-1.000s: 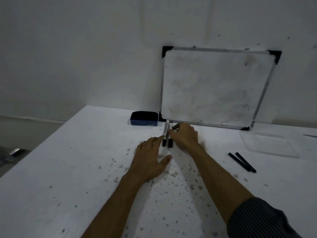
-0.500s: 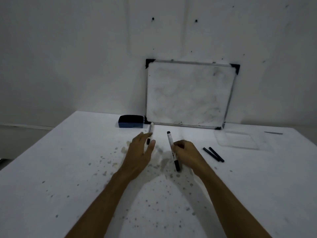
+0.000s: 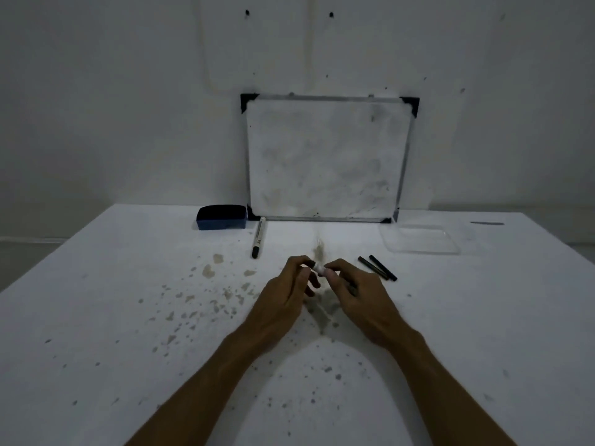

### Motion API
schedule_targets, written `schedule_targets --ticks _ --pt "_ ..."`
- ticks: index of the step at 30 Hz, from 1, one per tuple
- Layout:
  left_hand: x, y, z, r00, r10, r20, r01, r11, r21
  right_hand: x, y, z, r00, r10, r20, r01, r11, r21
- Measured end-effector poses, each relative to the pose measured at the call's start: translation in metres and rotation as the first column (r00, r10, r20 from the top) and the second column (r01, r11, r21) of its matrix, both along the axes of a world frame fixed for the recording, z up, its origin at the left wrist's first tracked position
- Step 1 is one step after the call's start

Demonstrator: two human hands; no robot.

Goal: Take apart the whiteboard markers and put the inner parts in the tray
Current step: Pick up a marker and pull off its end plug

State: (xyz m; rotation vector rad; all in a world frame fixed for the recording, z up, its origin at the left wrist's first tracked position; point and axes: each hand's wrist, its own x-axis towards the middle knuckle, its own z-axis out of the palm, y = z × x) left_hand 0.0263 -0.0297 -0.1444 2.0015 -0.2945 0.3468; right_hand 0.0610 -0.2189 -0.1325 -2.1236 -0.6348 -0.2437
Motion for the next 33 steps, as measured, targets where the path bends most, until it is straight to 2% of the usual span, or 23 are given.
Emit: schedule_targets --ticks 4,8,10,12,15,17,18,20,22,24,26,28,31,33 --pt "0.000 0.017 0.000 0.998 -0.029 0.054 0.013 0.961 0.277 0.000 -0.002 0.001 0.998 0.025 0.049 -0.018 0.989 -0.145" --pt "0.007 0.021 0.000 0.953 -0.036 0.302 -0.143 0.824 0.548 -0.003 -0.001 0.001 0.994 0.047 0.100 -0.028 0.983 -0.182" --pt "0.010 0.023 0.002 0.939 -0.045 0.340 -0.178 0.783 0.596 -0.003 0.002 0.001 0.992 0.064 0.113 -0.039 0.976 -0.214" --pt "0.009 0.022 0.002 0.964 -0.035 0.264 -0.110 0.851 0.513 -0.003 0.005 -0.001 0.984 0.059 0.170 -0.020 0.975 -0.221" --pt "0.003 0.010 0.000 0.999 0.014 0.042 -0.022 0.979 0.205 -0.003 0.008 -0.001 0.951 0.038 0.308 0.023 0.981 -0.192" --pt "0.002 0.005 0.001 0.991 0.052 -0.121 -0.050 0.999 0.018 -0.002 0.007 0.000 0.905 0.032 0.424 0.060 0.977 -0.202" --pt "0.002 0.004 0.002 0.979 0.062 -0.193 -0.066 0.998 -0.018 -0.001 0.007 0.001 0.890 0.036 0.455 0.076 0.971 -0.226" --pt "0.003 0.005 0.000 0.974 0.083 -0.213 -0.070 0.995 0.069 -0.002 0.007 0.002 0.922 0.064 0.383 0.048 0.960 -0.275" --pt "0.003 0.006 -0.004 0.996 0.089 -0.021 -0.077 0.936 0.342 -0.005 0.008 0.001 0.971 0.092 0.221 -0.027 0.960 -0.279" --pt "0.005 0.008 -0.007 0.983 0.057 0.175 -0.135 0.871 0.472 -0.006 0.010 0.001 0.981 0.090 0.171 -0.042 0.964 -0.262" --pt "0.008 0.010 -0.006 0.963 0.043 0.265 -0.168 0.866 0.470 -0.006 0.009 0.003 0.985 0.092 0.148 -0.055 0.970 -0.237" --pt "0.008 0.010 -0.006 0.965 0.021 0.260 -0.134 0.894 0.427 -0.005 0.008 0.004 0.987 0.104 0.123 -0.078 0.976 -0.202" --pt "0.006 0.006 -0.007 0.996 0.021 0.083 -0.044 0.956 0.291 -0.007 0.011 0.003 0.963 0.077 0.259 -0.012 0.970 -0.244" --pt "0.008 0.010 -0.004 0.994 0.100 -0.053 -0.093 0.990 0.110 -0.006 0.015 0.002 0.926 0.029 0.376 0.064 0.970 -0.232"
